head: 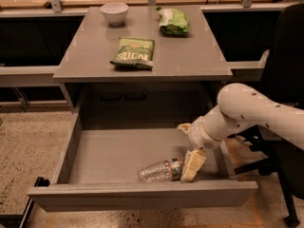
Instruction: Pick water bottle from top drawer and place on counter
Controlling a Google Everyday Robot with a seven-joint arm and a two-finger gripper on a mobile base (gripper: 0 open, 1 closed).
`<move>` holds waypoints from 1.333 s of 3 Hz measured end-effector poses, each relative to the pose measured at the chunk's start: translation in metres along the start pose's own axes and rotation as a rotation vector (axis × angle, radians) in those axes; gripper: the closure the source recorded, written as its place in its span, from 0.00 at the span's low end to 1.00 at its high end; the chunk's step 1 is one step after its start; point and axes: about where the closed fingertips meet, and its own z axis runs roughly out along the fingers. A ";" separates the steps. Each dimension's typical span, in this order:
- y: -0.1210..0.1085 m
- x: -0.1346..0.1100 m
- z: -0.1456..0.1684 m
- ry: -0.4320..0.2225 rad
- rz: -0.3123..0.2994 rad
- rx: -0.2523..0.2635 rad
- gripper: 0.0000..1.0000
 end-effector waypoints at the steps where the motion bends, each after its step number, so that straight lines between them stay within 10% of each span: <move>1: 0.003 0.004 0.015 -0.020 0.031 -0.013 0.00; 4: 0.005 0.001 0.018 -0.026 0.056 -0.019 0.00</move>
Offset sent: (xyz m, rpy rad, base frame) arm -0.0142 0.0120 -0.0696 0.0711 0.1173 -0.1286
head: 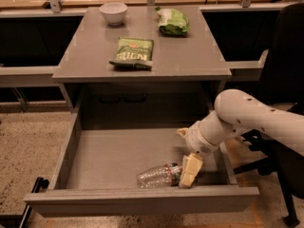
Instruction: Pick water bottle from top drawer and place on counter
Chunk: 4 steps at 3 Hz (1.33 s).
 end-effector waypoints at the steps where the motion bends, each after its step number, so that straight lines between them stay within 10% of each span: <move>1: -0.023 -0.020 0.006 -0.040 -0.046 0.025 0.00; 2: -0.040 -0.036 0.011 -0.068 -0.090 0.043 0.17; 4: -0.047 -0.034 0.032 -0.029 -0.087 -0.014 0.00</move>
Offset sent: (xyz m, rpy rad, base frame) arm 0.0683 0.0484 0.0160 0.0920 -0.1460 0.0794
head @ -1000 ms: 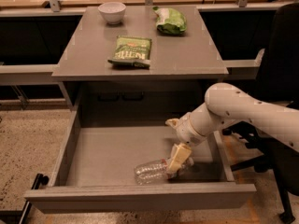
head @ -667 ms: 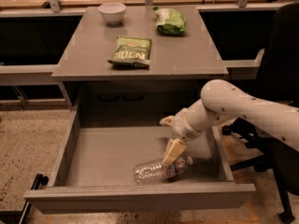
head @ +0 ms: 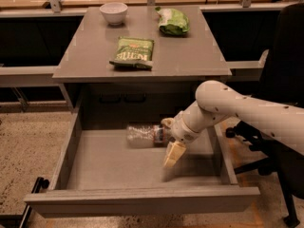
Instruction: Pick water bottle from top drawer and place on counter
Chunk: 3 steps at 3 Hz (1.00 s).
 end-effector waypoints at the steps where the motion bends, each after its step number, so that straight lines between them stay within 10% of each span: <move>1: 0.006 0.010 0.008 0.018 0.029 -0.040 0.00; 3: 0.001 0.005 0.029 -0.009 0.040 -0.061 0.00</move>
Offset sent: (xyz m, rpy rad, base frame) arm -0.0062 0.0034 -0.0376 -0.0200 0.1149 0.0081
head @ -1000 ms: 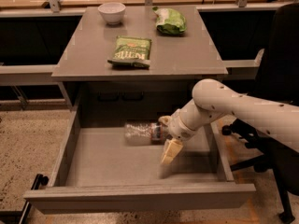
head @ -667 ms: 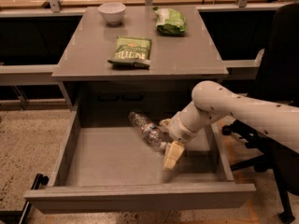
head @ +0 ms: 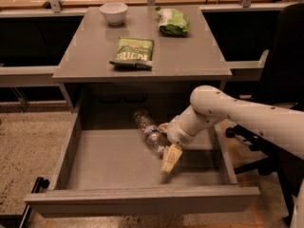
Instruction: Pick water bottle from top drawer and place on counter
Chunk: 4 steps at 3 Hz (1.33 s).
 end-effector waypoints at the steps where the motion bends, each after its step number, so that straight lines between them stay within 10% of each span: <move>1: -0.016 -0.012 -0.005 -0.022 -0.014 0.057 0.00; 4: -0.088 -0.022 0.009 -0.159 -0.002 0.184 0.00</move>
Offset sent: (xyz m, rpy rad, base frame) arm 0.0631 0.0090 0.0399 0.0811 -0.1986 -0.0897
